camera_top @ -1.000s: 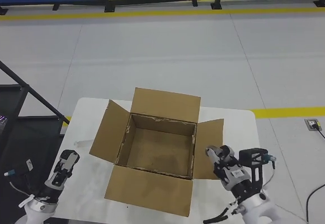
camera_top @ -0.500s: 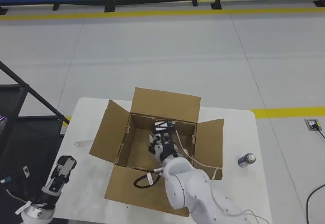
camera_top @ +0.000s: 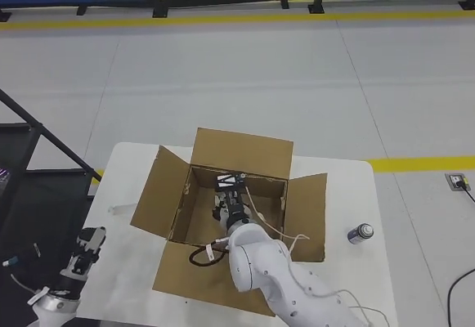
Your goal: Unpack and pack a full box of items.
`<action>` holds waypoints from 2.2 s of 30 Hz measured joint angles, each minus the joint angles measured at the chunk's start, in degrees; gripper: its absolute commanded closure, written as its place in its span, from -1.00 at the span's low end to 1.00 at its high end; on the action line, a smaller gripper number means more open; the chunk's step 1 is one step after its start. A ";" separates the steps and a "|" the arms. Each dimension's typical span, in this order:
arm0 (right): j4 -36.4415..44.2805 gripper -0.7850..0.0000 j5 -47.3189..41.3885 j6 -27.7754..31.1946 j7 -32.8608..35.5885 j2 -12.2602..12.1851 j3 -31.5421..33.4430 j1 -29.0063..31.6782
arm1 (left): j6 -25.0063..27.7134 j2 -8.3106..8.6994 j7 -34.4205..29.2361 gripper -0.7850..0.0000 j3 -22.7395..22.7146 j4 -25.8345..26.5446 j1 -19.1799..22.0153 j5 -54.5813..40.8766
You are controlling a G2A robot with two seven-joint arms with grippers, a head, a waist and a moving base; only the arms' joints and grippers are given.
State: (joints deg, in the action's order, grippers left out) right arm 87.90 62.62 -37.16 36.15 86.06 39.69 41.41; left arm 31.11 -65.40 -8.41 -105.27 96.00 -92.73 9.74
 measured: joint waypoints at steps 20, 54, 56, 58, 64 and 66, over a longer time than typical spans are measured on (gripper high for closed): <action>-23.93 1.00 -4.43 4.73 0.98 6.42 -4.31 -9.20 | -6.14 -0.95 6.20 -1.00 12.34 -8.81 8.64 27.89; -39.44 -1.00 -4.84 5.64 -8.59 15.92 -5.71 -11.61 | -5.91 -1.13 7.14 -1.00 13.31 -9.28 9.53 28.82; -34.01 -1.00 -0.84 3.58 -7.19 14.67 -5.17 -9.02 | -5.83 -1.13 7.09 -1.00 13.34 -9.27 9.58 28.94; -27.66 -1.00 3.72 1.89 -5.46 13.16 -4.25 -5.85 | -5.88 -1.13 6.98 -1.00 13.46 -9.23 9.68 29.15; -5.97 -1.00 18.95 0.05 -1.24 8.31 1.24 6.00 | -5.94 -1.17 6.71 -1.00 14.08 -8.83 9.92 29.91; 1.88 -1.00 24.17 -0.14 -0.24 6.84 3.83 10.67 | -6.00 -1.17 6.84 -1.00 14.13 -8.69 9.93 30.40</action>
State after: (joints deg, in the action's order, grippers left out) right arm 89.78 86.79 -37.30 35.91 92.90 43.51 52.08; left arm 25.11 -66.56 -1.58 -91.14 87.32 -82.80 40.15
